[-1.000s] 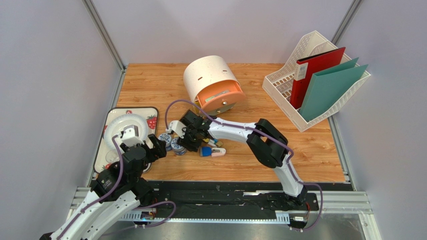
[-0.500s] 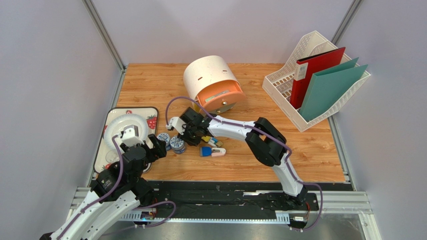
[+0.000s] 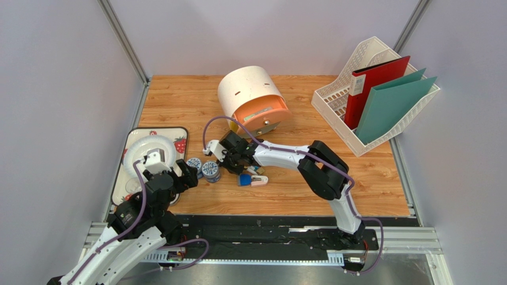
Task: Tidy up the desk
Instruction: Pick up the stationery from the center of the board.
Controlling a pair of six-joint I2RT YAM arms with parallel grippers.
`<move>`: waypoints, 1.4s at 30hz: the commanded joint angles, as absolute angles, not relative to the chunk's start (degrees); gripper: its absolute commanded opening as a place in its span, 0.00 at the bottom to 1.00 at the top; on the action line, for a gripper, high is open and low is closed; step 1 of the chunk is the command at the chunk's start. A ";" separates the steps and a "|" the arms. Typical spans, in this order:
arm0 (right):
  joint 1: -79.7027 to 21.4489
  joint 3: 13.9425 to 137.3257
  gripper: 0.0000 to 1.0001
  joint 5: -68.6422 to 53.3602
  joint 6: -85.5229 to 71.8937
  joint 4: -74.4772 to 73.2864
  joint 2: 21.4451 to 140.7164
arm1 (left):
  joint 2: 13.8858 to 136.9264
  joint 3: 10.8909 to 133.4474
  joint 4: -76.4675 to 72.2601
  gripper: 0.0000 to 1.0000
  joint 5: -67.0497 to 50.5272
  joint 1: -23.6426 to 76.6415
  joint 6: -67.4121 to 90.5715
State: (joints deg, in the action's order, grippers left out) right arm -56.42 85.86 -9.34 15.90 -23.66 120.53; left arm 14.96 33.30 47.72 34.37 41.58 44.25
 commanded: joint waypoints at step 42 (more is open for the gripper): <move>-56.16 91.23 0.00 -6.59 12.92 -26.99 123.94 | 15.29 34.19 46.93 0.99 34.19 41.40 44.38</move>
